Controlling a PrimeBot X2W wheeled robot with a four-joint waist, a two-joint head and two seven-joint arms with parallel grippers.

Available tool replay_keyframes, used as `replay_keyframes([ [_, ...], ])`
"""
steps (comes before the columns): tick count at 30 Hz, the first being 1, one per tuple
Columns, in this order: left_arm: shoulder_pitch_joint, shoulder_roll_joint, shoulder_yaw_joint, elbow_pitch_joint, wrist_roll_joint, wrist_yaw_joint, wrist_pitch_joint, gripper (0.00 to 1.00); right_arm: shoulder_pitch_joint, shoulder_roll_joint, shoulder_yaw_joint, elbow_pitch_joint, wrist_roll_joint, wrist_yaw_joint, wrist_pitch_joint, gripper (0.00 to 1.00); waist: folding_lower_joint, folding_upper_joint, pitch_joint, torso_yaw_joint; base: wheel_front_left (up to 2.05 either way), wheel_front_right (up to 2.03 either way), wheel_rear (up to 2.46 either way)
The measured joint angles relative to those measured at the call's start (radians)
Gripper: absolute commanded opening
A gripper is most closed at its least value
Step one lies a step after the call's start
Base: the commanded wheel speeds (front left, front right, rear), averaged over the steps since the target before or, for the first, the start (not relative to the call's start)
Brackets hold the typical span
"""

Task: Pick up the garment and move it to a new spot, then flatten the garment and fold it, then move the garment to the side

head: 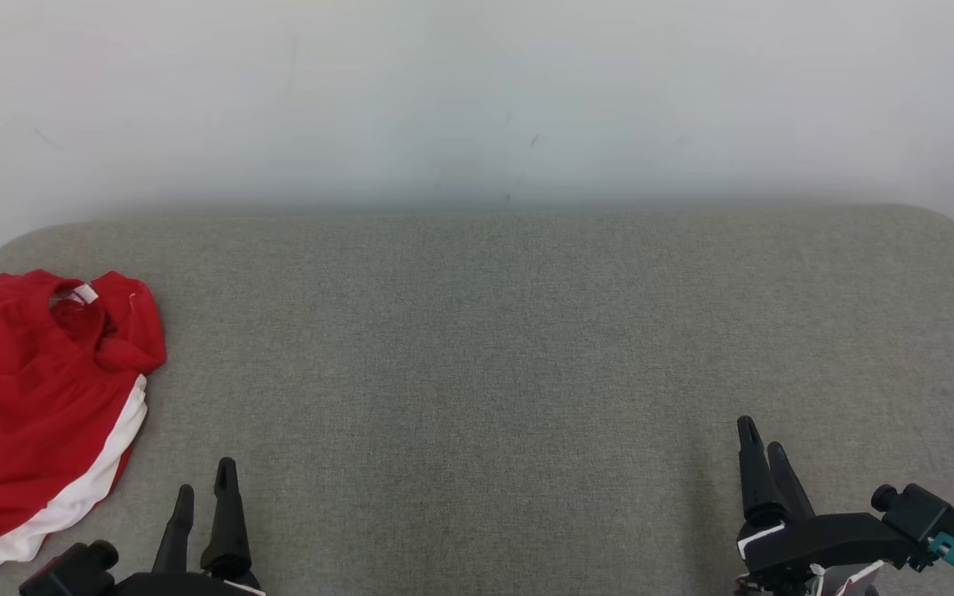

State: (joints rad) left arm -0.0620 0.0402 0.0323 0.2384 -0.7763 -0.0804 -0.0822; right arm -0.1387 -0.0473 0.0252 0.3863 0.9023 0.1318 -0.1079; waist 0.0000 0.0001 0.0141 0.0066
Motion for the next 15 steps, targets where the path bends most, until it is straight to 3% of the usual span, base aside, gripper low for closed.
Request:
replay_keyframes([
  [4, 0.001, 0.007, -0.011, 0.0, 0.074, -0.007, -0.013, 1.0, 0.0, 0.0, 0.004, 0.013, -0.048, 0.0, -0.012, 1.0, 0.0, 0.0, -0.004, 0.002, 0.0, 0.0, 0.0],
  [15, 0.002, 0.038, -0.048, -0.002, 0.253, 0.028, -0.045, 1.0, -0.001, 0.0, -0.021, 0.035, -0.231, 0.0, -0.034, 1.0, 0.0, -0.0001, -0.01, 0.009, 0.0, 0.0, 0.0],
])
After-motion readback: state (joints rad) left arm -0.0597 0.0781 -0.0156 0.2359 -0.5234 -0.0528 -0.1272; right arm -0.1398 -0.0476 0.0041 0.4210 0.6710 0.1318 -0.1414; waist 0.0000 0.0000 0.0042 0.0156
